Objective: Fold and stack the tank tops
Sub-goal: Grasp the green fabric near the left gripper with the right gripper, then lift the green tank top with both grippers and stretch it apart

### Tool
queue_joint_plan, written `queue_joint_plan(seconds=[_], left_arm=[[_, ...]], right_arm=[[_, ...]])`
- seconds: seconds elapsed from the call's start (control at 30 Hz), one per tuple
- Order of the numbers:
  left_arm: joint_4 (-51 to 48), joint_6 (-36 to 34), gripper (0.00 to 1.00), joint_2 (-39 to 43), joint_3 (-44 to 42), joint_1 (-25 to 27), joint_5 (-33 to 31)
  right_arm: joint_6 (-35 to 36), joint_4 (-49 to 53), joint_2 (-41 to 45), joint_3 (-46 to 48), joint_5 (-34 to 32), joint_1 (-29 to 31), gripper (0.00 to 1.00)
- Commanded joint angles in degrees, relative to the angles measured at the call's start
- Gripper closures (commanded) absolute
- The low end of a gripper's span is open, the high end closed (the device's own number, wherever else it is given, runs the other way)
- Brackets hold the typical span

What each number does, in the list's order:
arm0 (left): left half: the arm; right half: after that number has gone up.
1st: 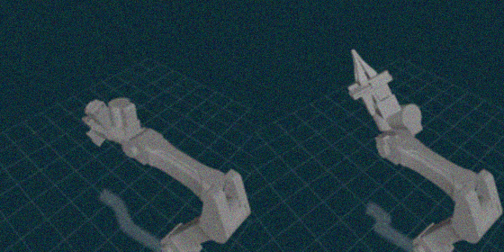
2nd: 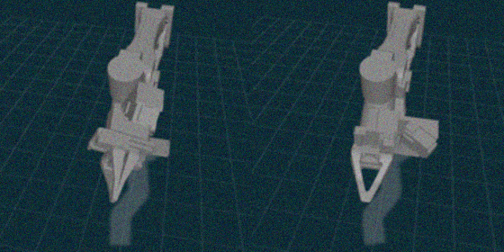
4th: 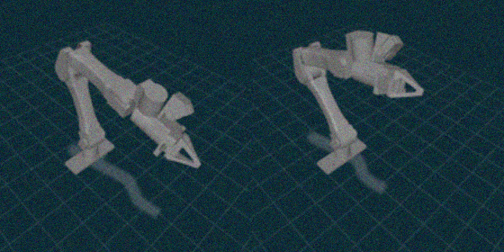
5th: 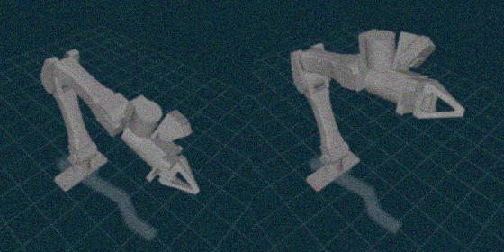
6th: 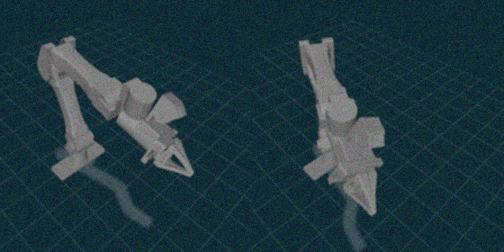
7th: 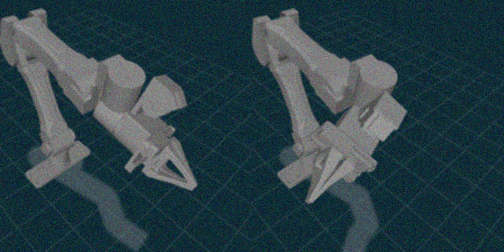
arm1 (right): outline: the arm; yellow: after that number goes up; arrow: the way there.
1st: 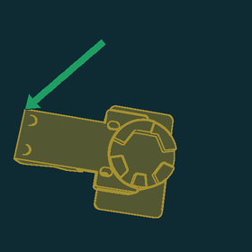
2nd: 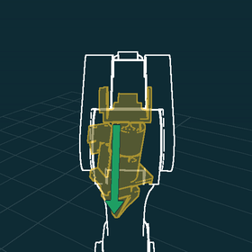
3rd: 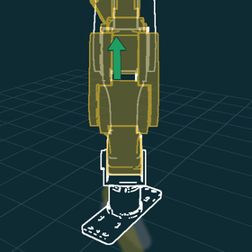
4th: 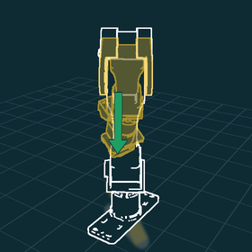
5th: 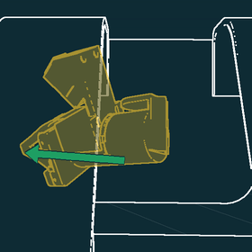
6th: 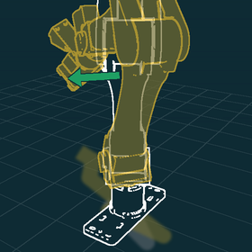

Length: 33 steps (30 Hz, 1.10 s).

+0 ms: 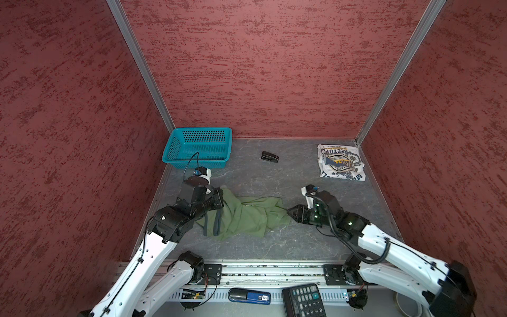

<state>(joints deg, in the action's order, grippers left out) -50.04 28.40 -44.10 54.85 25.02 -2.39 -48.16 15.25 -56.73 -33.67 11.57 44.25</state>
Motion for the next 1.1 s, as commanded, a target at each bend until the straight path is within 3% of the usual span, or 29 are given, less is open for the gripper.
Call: queue_joint_plan(seconds=[0.0,0.13,0.3,0.6,0.7,0.97,1.07], left_arm=[[0.12,0.86,1.0,0.87,-0.95,-0.76,0.1],[-0.06,0.66,1.0,1.46,-1.39,-1.13,0.25],[0.21,0.51,1.0,2.46,-2.24,-1.47,0.57],[0.82,0.34,1.0,2.31,-3.03,-2.43,1.47],[0.91,0.22,1.0,2.17,-3.06,-2.76,1.68],[0.82,0.1,1.0,2.13,-3.15,-3.2,1.83],[0.73,0.16,1.0,2.06,-2.98,-3.27,1.81]], right_arm=[[-7.51,-18.04,-8.56,0.36,-1.38,3.91,0.56],[-10.02,-27.0,-19.14,-0.23,-0.08,5.14,0.56],[-10.96,-29.94,-27.91,-2.25,-0.23,5.46,0.51],[-12.23,-34.72,-36.78,-4.83,3.08,6.33,0.56],[-12.16,-34.58,-37.66,-5.49,3.03,6.55,0.62],[-9.82,-30.32,-35.02,-6.91,1.02,6.71,0.97],[-8.35,-27.13,-32.33,-7.23,-0.85,6.81,1.0]])
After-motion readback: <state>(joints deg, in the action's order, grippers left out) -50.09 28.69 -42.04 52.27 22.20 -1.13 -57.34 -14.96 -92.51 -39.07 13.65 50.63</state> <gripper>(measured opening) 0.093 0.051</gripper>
